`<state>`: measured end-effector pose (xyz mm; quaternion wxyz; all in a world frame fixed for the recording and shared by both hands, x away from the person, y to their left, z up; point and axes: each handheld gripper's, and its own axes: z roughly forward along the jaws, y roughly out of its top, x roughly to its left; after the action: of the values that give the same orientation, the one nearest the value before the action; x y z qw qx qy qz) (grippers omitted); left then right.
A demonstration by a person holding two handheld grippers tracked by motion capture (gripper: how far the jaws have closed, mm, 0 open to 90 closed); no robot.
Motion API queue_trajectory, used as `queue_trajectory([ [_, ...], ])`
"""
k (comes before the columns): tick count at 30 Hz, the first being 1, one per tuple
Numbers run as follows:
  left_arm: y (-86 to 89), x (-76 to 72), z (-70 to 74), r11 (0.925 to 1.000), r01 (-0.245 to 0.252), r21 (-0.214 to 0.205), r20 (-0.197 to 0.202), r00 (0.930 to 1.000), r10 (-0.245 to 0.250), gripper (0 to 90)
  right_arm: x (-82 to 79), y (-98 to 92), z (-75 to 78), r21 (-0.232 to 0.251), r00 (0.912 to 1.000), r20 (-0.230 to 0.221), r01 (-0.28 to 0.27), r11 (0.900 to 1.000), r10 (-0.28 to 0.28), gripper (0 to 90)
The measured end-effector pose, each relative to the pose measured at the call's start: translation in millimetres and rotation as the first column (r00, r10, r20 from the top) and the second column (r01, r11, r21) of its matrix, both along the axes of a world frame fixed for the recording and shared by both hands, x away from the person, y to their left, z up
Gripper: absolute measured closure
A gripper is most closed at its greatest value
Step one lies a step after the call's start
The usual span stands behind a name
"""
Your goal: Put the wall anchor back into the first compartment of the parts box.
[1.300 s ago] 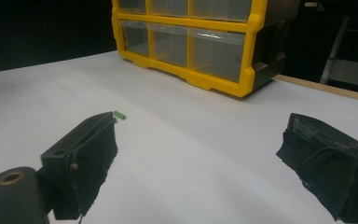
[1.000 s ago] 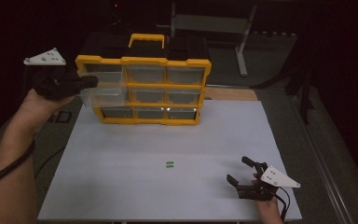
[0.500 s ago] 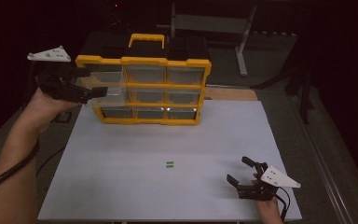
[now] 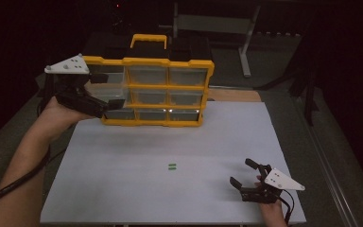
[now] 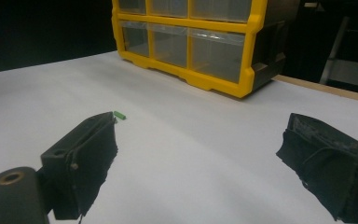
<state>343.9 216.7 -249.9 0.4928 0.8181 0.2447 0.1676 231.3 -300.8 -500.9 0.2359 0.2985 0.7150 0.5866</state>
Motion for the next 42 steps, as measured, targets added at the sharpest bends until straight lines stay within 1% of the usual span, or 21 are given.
queue_trajectory([
  [1, -6.7, -3.3, -1.2, 0.9999, 0.013, 0.011, 0.01, 0.9999, -0.013, 0.0, 0.2, 0.1, -0.1, 0.0, 1.0, 0.001, -0.002, 1.0, 0.002, 9.6],
  [3, -10.5, -5.3, -1.8, 0.9996, 0.023, 0.016, 0.013, 0.9996, -0.023, 0.0, 0.2, 0.2, -0.1, 0.0, 1.0, 0.001, -0.003, 1.0, 0.003, 9.6],
  [5, -17.1, -9.3, -2.8, 0.9987, 0.049, 0.01, 0.021, 0.9986, -0.05, 0.0, 0.2, 0.0, -0.1, 0.001, 1.0, 0.001, -0.002, 1.0, 0.002, 9.6],
  [10, -26.0, -14.8, -4.4, 0.9966, 0.083, 0.0, 0.029, 0.9962, -0.083, 0.0, 0.2, -0.1, 0.0, 0.002, 1.0, 0.0, 0.0, 1.0, 0.0, 9.6],
  [11, -30.6, -18.7, -5.8, 0.9942, 0.107, -0.015, 0.038, 0.9936, -0.106, 0.0, 0.2, -0.1, -0.1, 0.003, 1.0, -0.001, 0.0, 1.0, 0.0, 9.6],
  [13, -32.9, -20.5, -6.7, 0.993, 0.117, -0.017, 0.038, 0.9925, -0.116, 0.0, 0.2, -0.2, 0.0, 0.005, 1.0, -0.002, -0.002, 1.0, 0.002, 9.6],
  [15, -40.1, -24.8, -11.7, 0.9888, 0.148, -0.022, 0.043, 0.9883, -0.147, 0.0, 0.3, -0.3, 0.1, 0.004, 1.0, 0.003, -0.001, 1.0, 0.001, 9.6],
  [20, -49.1, -28.1, -20.9, 0.9837, 0.178, -0.028, 0.04, 0.9835, -0.177, 0.0, -0.2, -0.3, 0.7, 0.009, 1.0, 0.003, 0.002, 1.0, -0.002, 9.6],
  [25, -61.5, -29.0, -38.8, 0.9782, 0.206, -0.029, 0.019, 0.9785, -0.205, 0.0, -0.7, 0.0, 1.3, 0.004, 1.0, 0.005, -0.005, 1.0, 0.005, 9.6],
  [26, -64.3, -28.9, -43.5, 0.9744, 0.222, -0.036, 0.002, 0.975, -0.222, 0.0, -0.7, 0.1, 1.3, 0.001, 1.0, 0.007, -0.006, 1.0, 0.006, 9.6],
  [27, -64.3, -28.9, -43.5, 0.9744, 0.222, -0.036, 0.002, 0.975, -0.222, 0.0, -0.7, 0.1, 1.3, 0.001, 1.0, 0.007, -0.006, 1.0, 0.006, 9.6],
  [30, -72.9, -30.1, -59.3, 0.9678, 0.249, -0.036, -0.012, 0.9683, -0.25, 0.0, -0.8, -0.2, 1.5, 0.005, 1.0, 0.006, -0.002, 1.0, 0.002, 9.6],
  [33, -75.2, -30.6, -63.4, 0.9672, 0.252, -0.036, -0.015, 0.9676, -0.252, 0.0, -1.0, -0.4, 1.5, 0.004, 1.0, 0.005, -0.002, 1.0, 0.002, 9.6],
  [34, -81.5, -31.1, -76.2, 0.9629, 0.267, -0.038, -0.032, 0.9628, -0.268, 0.0, -0.9, -0.2, 1.4, 0.004, 1.0, 0.005, -0.003, 1.0, 0.003, 9.6],
  [35, -83.7, -30.9, -80.7, 0.9607, 0.275, -0.035, -0.042, 0.96, -0.277, 0.0, -0.9, -0.2, 1.4, 0.004, 1.0, 0.005, -0.003, 1.0, 0.003, 9.6],
  [36, -83.7, -30.9, -80.7, 0.9607, 0.275, -0.035, -0.042, 0.96, -0.277, 0.0, -1.0, -0.1, 1.4, 0.005, 1.0, 0.004, -0.002, 1.0, 0.002, 9.6],
  [37, -88.5, -31.2, -91.7, 0.9576, 0.287, -0.026, -0.059, 0.9558, -0.288, 0.0, -0.9, -0.3, 1.4, 0.005, 1.0, 0.005, -0.002, 1.0, 0.002, 9.6],
  [39, -90.4, -31.0, -96.4, 0.9556, 0.294, -0.017, -0.062, 0.9536, -0.295, 0.0, -1.0, -0.4, 1.4, 0.004, 1.0, 0.005, -0.002, 1.0, 0.002, 9.6],
  [40, -91.8, -30.6, -100.8, 0.9525, 0.304, -0.01, -0.069, 0.9501, -0.304, 0.0, -0.9, -0.6, 1.3, 0.003, 1.0, 0.006, -0.003, 1.0, 0.003, 9.6],
  [41, -93.2, -30.5, -105.0, 0.9527, 0.304, -0.006, -0.071, 0.9502, -0.303, 0.0, -0.8, -0.7, 1.2, 0.002, 1.0, 0.006, -0.004, 1.0, 0.004, 9.6],
  [42, -95.5, -29.7, -112.9, 0.9507, 0.31, -0.001, -0.078, 0.9478, -0.309, 0.0, -0.9, -0.7, 1.2, 0.002, 1.0, 0.007, -0.003, 1.0, 0.003, 9.6],
])
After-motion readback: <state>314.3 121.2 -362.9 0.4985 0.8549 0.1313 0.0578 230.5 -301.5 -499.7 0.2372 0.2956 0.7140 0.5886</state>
